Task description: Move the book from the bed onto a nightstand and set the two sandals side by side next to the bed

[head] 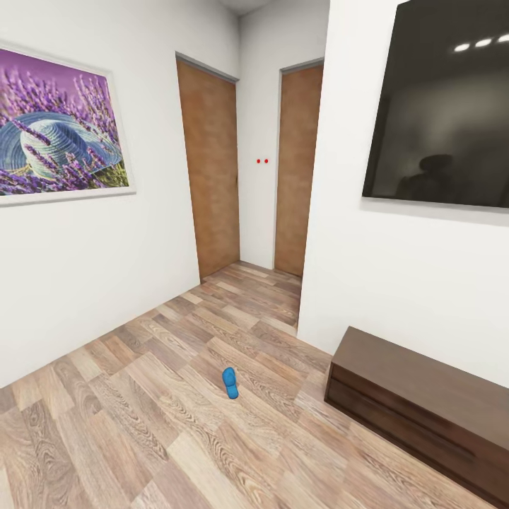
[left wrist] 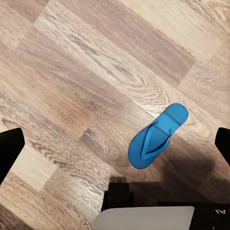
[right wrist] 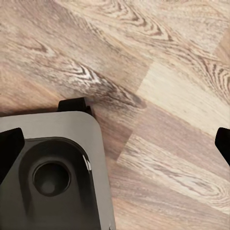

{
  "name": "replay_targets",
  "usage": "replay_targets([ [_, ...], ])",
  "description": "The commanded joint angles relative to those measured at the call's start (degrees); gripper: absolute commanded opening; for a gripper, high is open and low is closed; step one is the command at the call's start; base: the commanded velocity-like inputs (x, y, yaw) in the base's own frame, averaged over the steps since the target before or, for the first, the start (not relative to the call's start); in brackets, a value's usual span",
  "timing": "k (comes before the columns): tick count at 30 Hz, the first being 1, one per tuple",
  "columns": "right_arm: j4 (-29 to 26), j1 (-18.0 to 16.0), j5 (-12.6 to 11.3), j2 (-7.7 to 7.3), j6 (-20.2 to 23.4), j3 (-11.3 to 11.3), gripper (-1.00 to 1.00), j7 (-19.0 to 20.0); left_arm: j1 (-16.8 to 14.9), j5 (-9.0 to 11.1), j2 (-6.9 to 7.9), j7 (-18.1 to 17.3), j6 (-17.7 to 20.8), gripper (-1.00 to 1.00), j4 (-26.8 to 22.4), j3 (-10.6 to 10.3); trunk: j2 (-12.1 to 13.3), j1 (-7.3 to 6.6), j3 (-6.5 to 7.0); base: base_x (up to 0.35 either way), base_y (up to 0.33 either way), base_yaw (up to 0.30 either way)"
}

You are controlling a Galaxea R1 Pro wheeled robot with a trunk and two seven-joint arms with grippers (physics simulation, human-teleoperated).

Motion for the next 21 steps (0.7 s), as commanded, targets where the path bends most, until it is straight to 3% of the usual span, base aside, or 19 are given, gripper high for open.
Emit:
replay_targets([
  [1,0.06,-0.04,-0.02,0.02,-0.23,-0.31,1.00,0.00,0.00,-0.02,0.00,0.13,0.34,1.00,-0.13,-0.03,-0.03,0.00,-0.06,0.000,0.000,0.000],
  [21,0.04,-0.04,0.05,0.11,-0.26,-0.32,1.00,0.02,0.02,-0.05,-0.01,0.08,-0.05,1.00,-0.13,-0.08,-0.03,0.00,-0.06,0.000,0.000,0.000],
])
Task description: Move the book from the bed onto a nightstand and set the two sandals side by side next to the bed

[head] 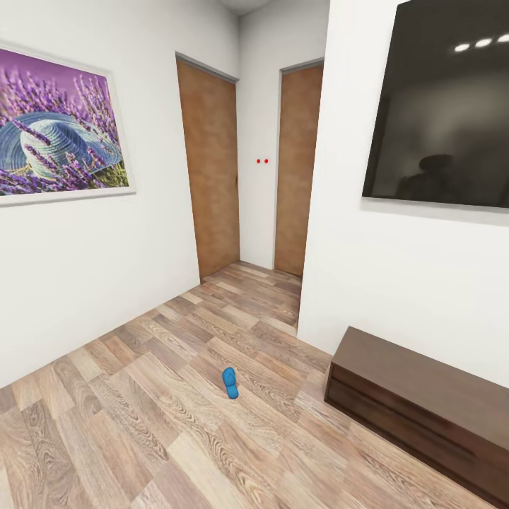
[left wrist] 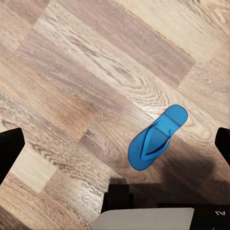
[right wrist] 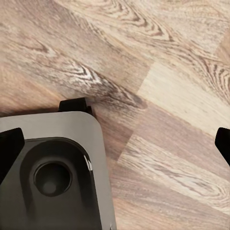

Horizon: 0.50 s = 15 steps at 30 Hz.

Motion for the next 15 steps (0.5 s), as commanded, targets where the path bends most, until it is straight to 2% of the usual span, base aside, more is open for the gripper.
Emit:
replay_targets([
  [1,0.06,-0.04,-0.01,0.02,-0.23,-0.31,1.00,0.00,0.00,-0.02,0.01,0.12,0.33,1.00,-0.13,-0.05,-0.03,0.00,-0.06,0.000,0.000,0.000],
  [15,0.06,-0.04,-0.01,0.02,-0.23,-0.13,1.00,0.06,-0.02,0.00,-0.02,0.09,0.26,1.00,-0.13,-0.12,-0.03,0.00,-0.06,0.000,0.000,0.000],
])
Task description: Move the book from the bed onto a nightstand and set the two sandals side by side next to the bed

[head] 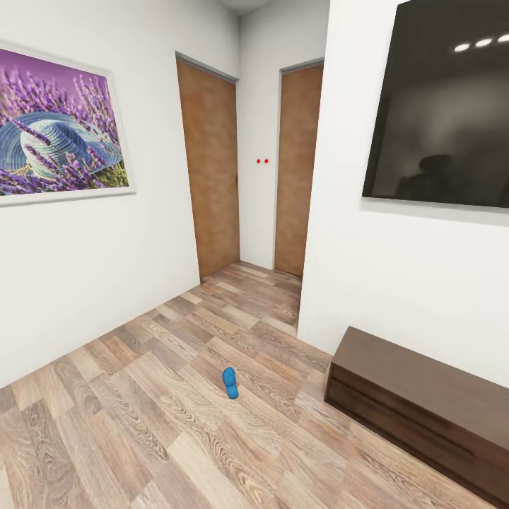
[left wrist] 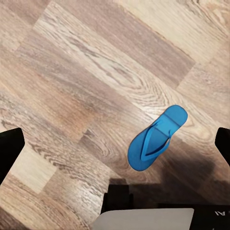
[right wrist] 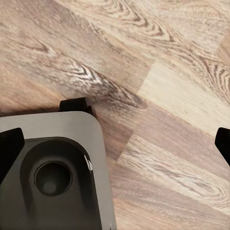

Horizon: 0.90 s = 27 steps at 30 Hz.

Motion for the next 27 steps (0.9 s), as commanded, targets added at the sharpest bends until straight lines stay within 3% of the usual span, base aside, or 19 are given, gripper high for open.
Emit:
replay_targets([
  [1,0.06,-0.04,-0.01,0.02,-0.23,-0.25,1.00,0.00,0.00,-0.02,0.00,0.13,0.33,1.00,-0.13,-0.04,-0.03,-0.01,-0.06,0.000,0.000,0.000],
  [27,-0.03,-0.04,-0.01,-0.20,-0.24,-0.29,1.00,0.02,0.00,-0.02,-0.02,0.22,0.29,1.00,-0.13,-0.12,-10.46,5.71,-4.73,0.000,0.000,0.000],
])
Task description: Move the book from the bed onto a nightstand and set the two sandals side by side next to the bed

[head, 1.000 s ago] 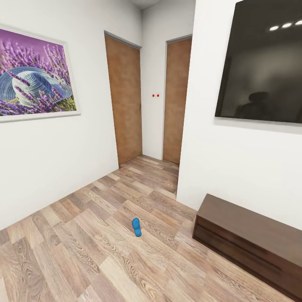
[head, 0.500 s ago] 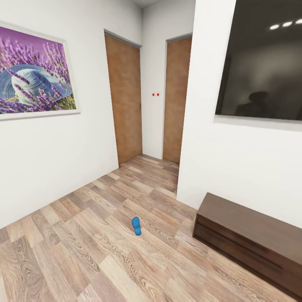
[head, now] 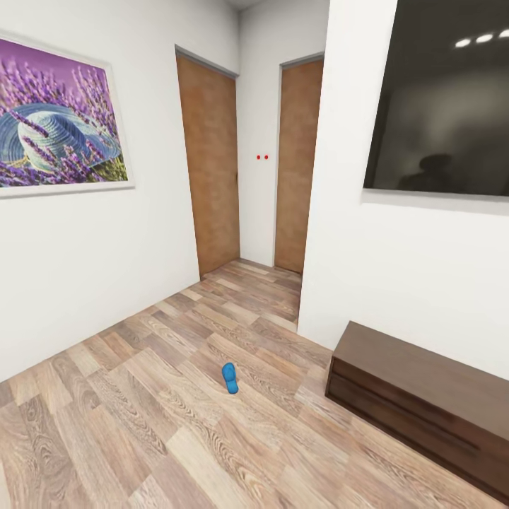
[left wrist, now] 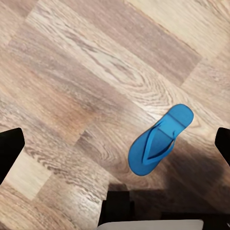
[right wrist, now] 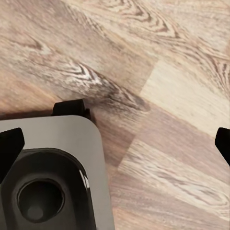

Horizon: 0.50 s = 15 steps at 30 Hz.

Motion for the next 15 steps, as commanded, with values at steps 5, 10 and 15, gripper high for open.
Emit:
replay_targets([
  [5,0.05,-0.04,-0.01,-0.08,-0.27,-0.32,1.00,0.00,0.00,-0.03,0.00,0.14,0.29,1.00,-0.13,0.00,-2.05,1.10,-0.96,0.000,0.000,0.000],
  [10,0.05,-0.04,-0.01,-0.15,-0.29,-0.33,1.00,-0.04,0.00,-0.03,0.00,0.14,0.27,1.00,-0.13,0.02,-4.05,2.20,-1.86,0.000,0.000,0.000],
  [15,0.05,-0.04,-0.01,-0.22,-0.30,-0.33,1.00,-0.01,0.00,-0.04,0.00,0.14,-0.04,1.00,-0.13,0.03,-6.06,3.30,-2.76,0.000,0.000,0.000],
])
